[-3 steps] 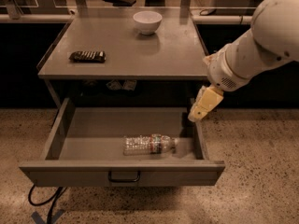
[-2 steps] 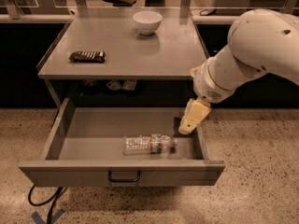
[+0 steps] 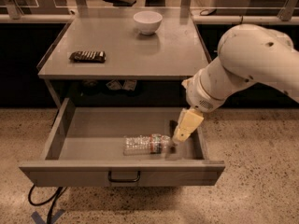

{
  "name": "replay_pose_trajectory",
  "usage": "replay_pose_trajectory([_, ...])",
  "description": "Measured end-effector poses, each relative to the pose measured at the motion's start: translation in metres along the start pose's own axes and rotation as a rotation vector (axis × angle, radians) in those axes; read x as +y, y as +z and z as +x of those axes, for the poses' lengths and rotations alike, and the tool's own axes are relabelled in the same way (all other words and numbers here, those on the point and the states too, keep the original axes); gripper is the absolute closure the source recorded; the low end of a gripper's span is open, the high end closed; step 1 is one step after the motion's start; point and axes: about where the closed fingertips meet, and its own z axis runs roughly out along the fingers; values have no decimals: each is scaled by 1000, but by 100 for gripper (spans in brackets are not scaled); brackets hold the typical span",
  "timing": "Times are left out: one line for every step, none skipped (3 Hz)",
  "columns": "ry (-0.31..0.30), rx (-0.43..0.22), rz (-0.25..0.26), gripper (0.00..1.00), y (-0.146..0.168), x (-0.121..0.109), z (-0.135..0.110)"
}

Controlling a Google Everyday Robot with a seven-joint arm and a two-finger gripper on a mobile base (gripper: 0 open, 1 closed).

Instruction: Pick water bottle from top drawer and place on counter

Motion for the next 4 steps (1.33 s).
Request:
replay_pose_trajectory([20,-39,-99,0,55,42,-6])
replay_pose_trajectory([63,-99,-162,0,114,87,-20])
replay_pose_trajectory([61,-118,-127,0,118,82,-25])
replay_pose_trajectory([42,-123,-128,0,112,78,-32])
